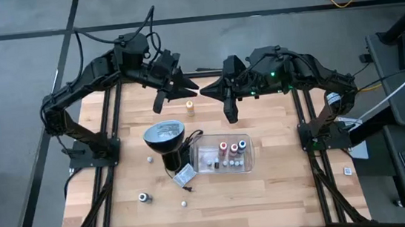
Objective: Pick & Place food coloring
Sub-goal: Put the big yellow food coloring bottle into the transparent bin
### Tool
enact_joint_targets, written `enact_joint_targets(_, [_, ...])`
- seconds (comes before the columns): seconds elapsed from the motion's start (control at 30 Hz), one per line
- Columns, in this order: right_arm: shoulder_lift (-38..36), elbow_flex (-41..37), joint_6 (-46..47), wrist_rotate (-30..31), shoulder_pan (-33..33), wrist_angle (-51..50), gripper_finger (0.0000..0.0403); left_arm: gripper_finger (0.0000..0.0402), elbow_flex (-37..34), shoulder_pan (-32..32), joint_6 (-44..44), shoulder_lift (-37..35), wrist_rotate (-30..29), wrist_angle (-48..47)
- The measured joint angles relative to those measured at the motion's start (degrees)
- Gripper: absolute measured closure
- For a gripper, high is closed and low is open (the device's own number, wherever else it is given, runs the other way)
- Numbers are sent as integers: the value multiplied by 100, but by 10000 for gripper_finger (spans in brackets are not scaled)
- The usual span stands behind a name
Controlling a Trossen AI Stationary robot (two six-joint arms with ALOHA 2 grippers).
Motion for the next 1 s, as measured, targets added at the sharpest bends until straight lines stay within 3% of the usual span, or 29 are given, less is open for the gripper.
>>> enact_joint_targets(0.17, [0, 0, -132, 14, 2, -47, 340, 305, 0, 85, 40, 2, 73, -20])
enact_joint_targets(0.37, [-13, 2, -94, 450, 0, -609, 269, 298, 0, 229, -21, -1, 794, -20])
enact_joint_targets(0.57, [-33, 4, -128, 500, 0, -1279, 210, 258, 2, 449, -286, -57, 555, -19])
enact_joint_targets(0.83, [-33, 4, -572, 501, 0, -1424, 188, 172, 2, 801, -472, -57, -105, -65])
enact_joint_targets(1.0, [-33, 4, -852, 502, 0, -1421, 188, 148, 2, 934, -621, -57, -113, -70])
